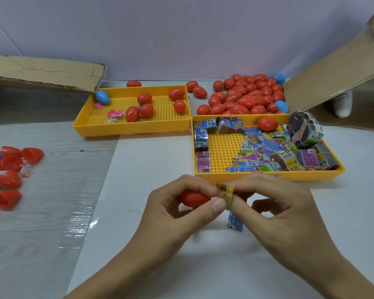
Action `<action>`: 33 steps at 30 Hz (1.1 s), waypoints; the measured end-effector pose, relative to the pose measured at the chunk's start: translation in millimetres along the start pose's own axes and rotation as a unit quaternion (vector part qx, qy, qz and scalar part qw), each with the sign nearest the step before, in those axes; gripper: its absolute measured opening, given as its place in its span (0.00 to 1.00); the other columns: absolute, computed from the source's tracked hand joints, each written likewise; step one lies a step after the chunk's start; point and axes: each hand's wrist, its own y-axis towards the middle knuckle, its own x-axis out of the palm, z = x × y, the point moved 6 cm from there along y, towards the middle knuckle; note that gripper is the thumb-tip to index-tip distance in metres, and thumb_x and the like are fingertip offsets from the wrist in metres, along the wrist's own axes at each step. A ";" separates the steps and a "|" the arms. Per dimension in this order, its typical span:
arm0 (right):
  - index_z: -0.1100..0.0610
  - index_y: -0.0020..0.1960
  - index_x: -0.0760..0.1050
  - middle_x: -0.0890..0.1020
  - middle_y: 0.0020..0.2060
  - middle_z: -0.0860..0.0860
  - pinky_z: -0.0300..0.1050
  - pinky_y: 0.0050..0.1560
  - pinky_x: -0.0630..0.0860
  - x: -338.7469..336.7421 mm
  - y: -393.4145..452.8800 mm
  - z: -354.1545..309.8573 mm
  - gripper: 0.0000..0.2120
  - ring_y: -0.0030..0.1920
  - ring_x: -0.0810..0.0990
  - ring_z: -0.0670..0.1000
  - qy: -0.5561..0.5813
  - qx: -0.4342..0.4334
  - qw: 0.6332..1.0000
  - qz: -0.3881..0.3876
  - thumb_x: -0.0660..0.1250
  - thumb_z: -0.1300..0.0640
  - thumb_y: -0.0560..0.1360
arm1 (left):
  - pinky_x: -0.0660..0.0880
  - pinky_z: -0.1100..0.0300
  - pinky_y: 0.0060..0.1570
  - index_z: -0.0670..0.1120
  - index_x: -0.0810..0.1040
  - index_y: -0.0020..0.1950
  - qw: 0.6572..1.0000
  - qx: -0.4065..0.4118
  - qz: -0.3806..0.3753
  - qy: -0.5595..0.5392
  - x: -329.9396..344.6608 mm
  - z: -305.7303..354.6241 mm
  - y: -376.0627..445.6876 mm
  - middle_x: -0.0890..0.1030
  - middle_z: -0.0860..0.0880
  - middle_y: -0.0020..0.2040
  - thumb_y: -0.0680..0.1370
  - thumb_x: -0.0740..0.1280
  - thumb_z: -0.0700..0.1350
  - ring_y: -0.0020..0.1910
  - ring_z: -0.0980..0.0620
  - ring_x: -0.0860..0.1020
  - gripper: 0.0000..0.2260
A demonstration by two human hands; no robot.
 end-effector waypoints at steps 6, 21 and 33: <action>0.52 0.42 0.85 0.82 0.34 0.45 0.41 0.27 0.74 -3.2 -0.6 0.1 0.03 0.35 0.81 0.49 -0.027 0.000 1.000 0.009 0.73 0.56 0.70 | 0.73 0.60 0.35 0.48 0.82 0.39 0.998 0.047 0.000 0.047 2.4 4.2 -1.6 0.80 0.49 0.44 0.69 0.76 0.47 0.40 0.51 0.76 0.05; 0.49 0.49 0.84 0.85 0.42 0.42 0.42 0.26 0.77 -2.3 -1.8 -7.2 0.07 0.40 0.84 0.49 0.010 -0.062 0.998 0.006 0.71 0.57 0.72 | 0.70 0.59 0.31 0.44 0.80 0.38 0.996 -0.014 -0.037 -0.079 2.7 -6.7 -1.3 0.78 0.42 0.46 0.70 0.72 0.43 0.29 0.38 0.65 0.04; 0.48 0.47 0.84 0.84 0.39 0.44 0.38 0.22 0.75 -10.1 0.7 -1.8 0.12 0.35 0.84 0.48 0.063 -0.024 0.997 0.039 0.72 0.64 0.71 | 0.76 0.58 0.34 0.51 0.79 0.58 0.998 0.057 0.012 -0.022 0.2 7.8 -4.1 0.82 0.46 0.48 0.73 0.70 0.43 0.34 0.51 0.77 0.14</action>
